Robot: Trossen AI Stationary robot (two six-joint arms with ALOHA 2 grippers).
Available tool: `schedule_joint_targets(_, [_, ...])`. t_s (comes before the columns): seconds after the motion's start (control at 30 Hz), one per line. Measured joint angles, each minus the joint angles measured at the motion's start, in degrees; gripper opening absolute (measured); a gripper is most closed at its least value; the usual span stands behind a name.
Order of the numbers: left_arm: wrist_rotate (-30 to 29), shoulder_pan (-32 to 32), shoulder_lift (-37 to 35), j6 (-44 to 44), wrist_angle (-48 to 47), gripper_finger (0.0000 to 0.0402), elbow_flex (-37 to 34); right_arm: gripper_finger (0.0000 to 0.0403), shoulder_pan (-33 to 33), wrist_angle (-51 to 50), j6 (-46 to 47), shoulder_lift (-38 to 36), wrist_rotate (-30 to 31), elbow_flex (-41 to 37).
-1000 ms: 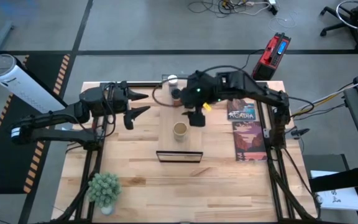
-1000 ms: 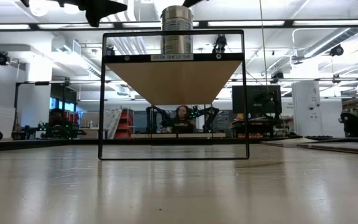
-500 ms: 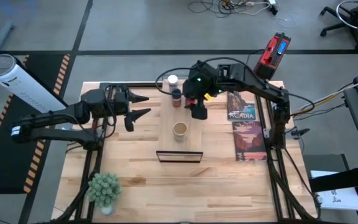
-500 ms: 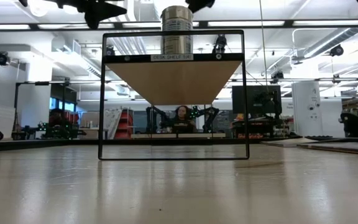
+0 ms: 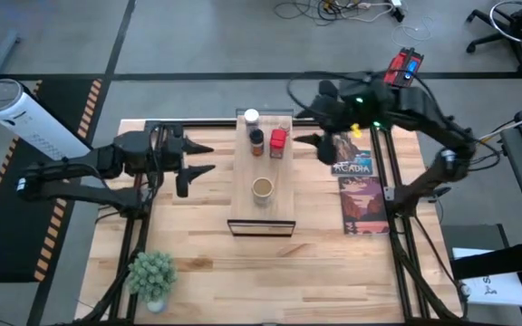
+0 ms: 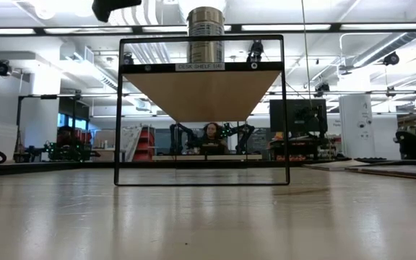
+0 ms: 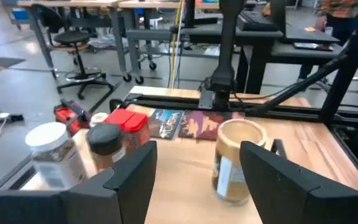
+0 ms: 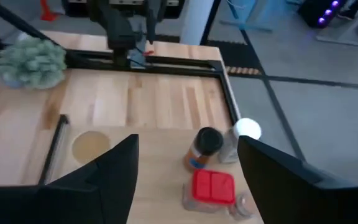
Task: Shelf spices
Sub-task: Return to Home Position
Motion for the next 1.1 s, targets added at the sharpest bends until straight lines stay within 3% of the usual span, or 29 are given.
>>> schedule_joint_targets(0.23, [-7.1, -0.8, 4.6, 0.5, 3.1, 0.022, 0.5, 0.0248, 0.0, 13.5, -0.4, -10.7, 0.0, -23.1])
schedule_joint_targets(0.4, [-9.9, -0.7, 8.6, 1.9, 6.7, 0.022, 0.5, 0.0252, -0.4, 25.4, -1.5, -16.5, 0.4, -34.7])
schedule_joint_targets(0.8, [-10.0, -0.6, 7.6, 0.5, 6.4, 0.022, 0.5, 0.0259, -5.1, 36.3, -2.8, -18.6, 0.2, -48.4])
schedule_joint_targets(0.97, [-9.3, -2.0, 6.4, -2.5, 0.7, 0.022, 0.5, 0.0262, -4.9, 37.4, 0.7, -20.5, -4.4, -53.8])
schedule_joint_targets(1.1, [-9.3, -4.5, 5.3, -2.9, 0.1, 0.022, -0.2, 0.0253, -4.1, 40.7, 3.0, -24.1, -4.7, -59.2])
